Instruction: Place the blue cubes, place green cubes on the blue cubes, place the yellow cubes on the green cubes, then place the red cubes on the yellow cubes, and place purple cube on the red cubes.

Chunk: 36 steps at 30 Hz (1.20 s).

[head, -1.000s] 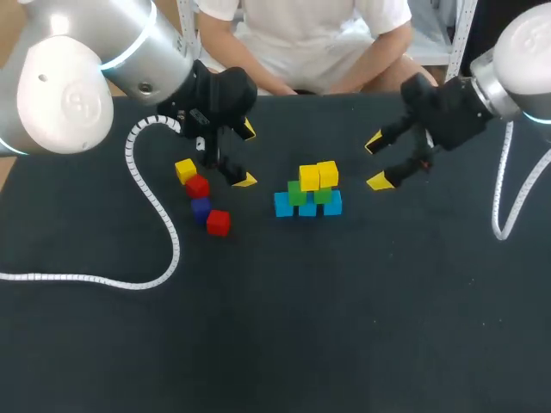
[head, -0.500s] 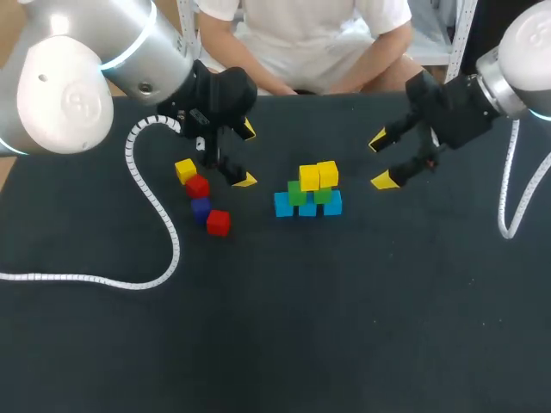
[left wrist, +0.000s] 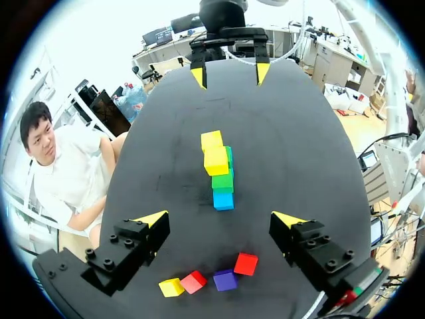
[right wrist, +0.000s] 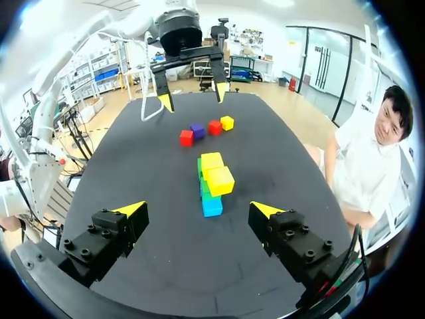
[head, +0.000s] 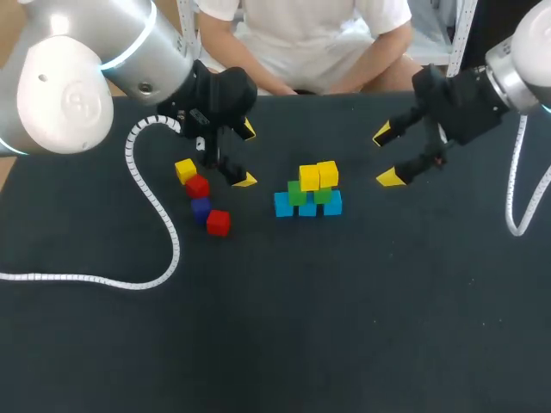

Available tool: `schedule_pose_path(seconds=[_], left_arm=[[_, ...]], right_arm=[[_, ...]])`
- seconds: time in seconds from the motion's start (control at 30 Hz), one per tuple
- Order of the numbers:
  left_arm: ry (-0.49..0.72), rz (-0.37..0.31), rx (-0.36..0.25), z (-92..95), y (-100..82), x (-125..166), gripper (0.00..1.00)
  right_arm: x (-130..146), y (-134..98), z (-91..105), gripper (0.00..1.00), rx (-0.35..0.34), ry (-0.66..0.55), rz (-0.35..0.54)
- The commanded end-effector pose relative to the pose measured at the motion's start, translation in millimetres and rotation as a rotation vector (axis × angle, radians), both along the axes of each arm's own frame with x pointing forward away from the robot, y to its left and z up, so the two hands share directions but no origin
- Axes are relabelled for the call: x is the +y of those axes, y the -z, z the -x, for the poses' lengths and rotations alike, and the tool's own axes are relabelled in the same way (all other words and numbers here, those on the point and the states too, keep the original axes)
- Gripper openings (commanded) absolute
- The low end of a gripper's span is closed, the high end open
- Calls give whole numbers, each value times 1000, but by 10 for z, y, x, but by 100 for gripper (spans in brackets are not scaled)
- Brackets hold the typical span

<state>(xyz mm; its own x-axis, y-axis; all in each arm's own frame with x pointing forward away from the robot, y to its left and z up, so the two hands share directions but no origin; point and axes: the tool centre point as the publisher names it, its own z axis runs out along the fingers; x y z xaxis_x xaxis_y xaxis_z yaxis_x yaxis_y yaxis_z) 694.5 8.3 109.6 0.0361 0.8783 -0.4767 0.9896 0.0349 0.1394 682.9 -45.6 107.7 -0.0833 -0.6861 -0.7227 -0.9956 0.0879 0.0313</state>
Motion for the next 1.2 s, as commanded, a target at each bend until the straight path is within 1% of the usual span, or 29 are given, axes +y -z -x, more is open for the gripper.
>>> schedule_pose_path(seconds=[0.03,1.2], left_arm=[[1,-4,3,-18,-2,-7,100],[1,-4,3,-18,-2,-7,100]], right_arm=[[-4,-23,31,100,-9,-1,-1],[-11,-54,37,100,-14,0,2]])
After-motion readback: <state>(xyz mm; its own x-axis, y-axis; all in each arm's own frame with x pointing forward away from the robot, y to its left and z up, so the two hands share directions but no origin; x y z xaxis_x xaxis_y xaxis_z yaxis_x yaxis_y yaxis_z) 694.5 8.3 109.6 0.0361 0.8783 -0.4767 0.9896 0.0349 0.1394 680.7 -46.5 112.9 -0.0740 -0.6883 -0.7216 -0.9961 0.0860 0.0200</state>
